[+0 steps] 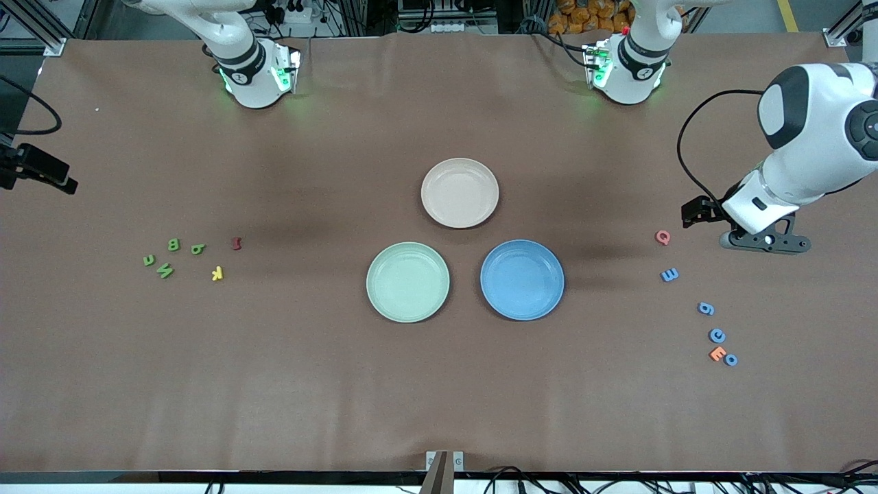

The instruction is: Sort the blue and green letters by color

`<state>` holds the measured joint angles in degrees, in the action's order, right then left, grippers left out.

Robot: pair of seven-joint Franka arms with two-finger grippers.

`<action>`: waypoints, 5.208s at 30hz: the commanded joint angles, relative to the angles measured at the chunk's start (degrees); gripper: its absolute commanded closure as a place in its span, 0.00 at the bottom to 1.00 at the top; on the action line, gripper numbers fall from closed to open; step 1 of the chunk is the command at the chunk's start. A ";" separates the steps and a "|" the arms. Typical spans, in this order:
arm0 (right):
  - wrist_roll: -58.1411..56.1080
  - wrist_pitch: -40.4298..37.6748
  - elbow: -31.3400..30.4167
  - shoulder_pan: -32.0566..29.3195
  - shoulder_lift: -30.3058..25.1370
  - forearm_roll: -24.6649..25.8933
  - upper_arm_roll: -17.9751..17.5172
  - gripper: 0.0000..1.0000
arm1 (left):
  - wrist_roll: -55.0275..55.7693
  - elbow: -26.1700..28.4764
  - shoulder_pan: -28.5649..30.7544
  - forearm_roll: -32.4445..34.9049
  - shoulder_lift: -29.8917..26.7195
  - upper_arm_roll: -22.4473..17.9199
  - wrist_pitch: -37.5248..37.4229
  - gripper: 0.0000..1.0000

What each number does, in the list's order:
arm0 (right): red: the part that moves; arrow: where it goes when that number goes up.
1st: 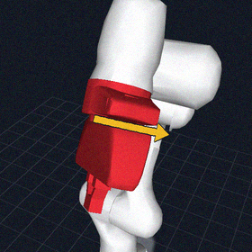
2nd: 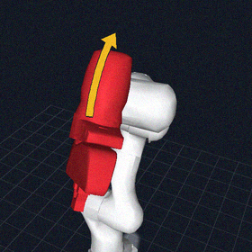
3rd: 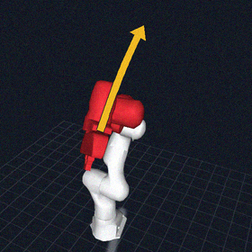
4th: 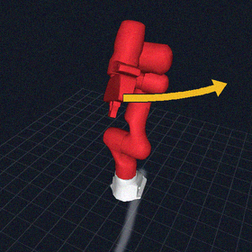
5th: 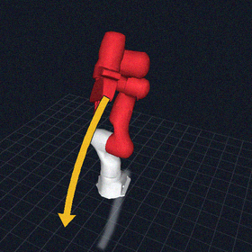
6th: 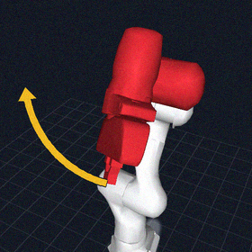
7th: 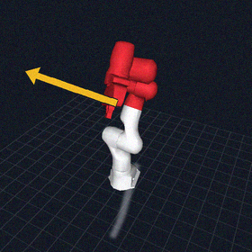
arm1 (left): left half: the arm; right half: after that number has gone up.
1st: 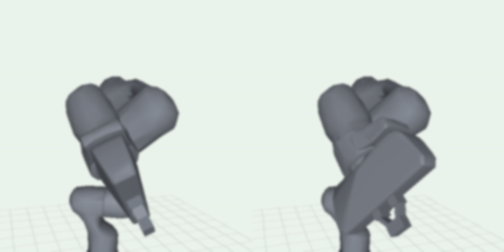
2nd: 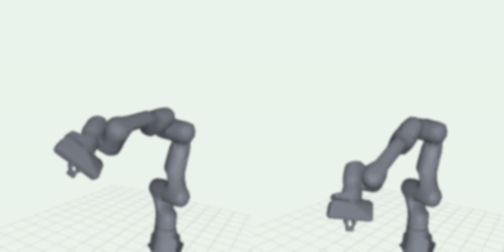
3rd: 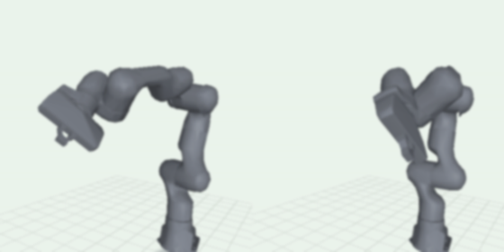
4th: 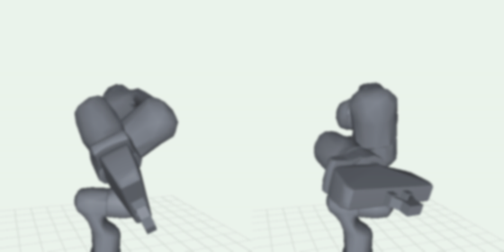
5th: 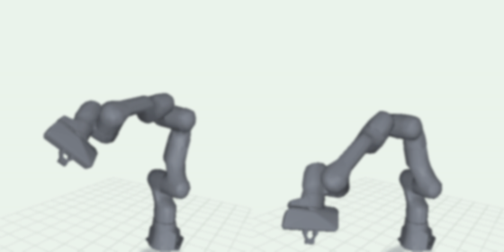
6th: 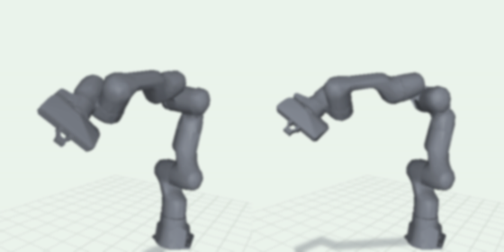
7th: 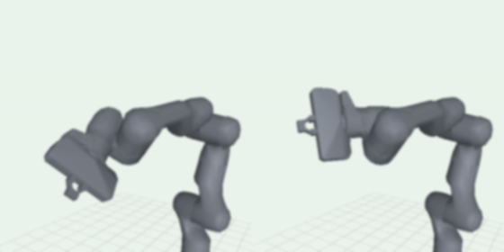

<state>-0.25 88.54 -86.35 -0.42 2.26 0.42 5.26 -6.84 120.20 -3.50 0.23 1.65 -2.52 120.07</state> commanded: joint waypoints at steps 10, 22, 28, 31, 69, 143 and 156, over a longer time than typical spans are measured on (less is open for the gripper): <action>0.86 25.34 -15.06 -3.09 5.83 -0.95 0.19 0.00 | -4.58 7.59 2.89 1.36 7.22 0.06 19.58 0.00; 1.04 44.34 -28.25 -4.41 9.16 -1.13 0.19 0.00 | -3.97 7.41 6.40 1.35 18.73 0.14 32.68 0.00; 1.04 50.85 -31.42 -5.03 12.41 -1.13 0.19 0.00 | 0.15 6.98 6.40 0.91 21.28 0.14 33.48 0.00; 1.04 54.01 -32.74 -5.47 13.82 -1.13 0.19 0.00 | 4.89 6.80 5.61 0.91 22.16 0.14 33.65 0.00; 0.52 72.65 -42.05 -11.18 22.18 -1.04 -1.75 0.00 | 14.93 2.58 2.71 1.27 27.35 0.49 33.57 0.52; 0.07 73.80 -42.85 -14.17 23.58 -0.51 -2.27 0.39 | 60.02 -17.28 -21.99 1.44 32.01 6.91 17.92 0.00; 0.07 73.88 -42.58 -14.17 23.58 -0.60 -2.63 0.55 | 45.08 -16.93 -17.16 1.44 31.04 6.56 15.02 0.00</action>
<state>0.51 162.13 -129.17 -13.32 25.93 0.26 3.71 43.34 103.87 -23.18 0.26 33.33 3.90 136.81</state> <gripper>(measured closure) 0.502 0.000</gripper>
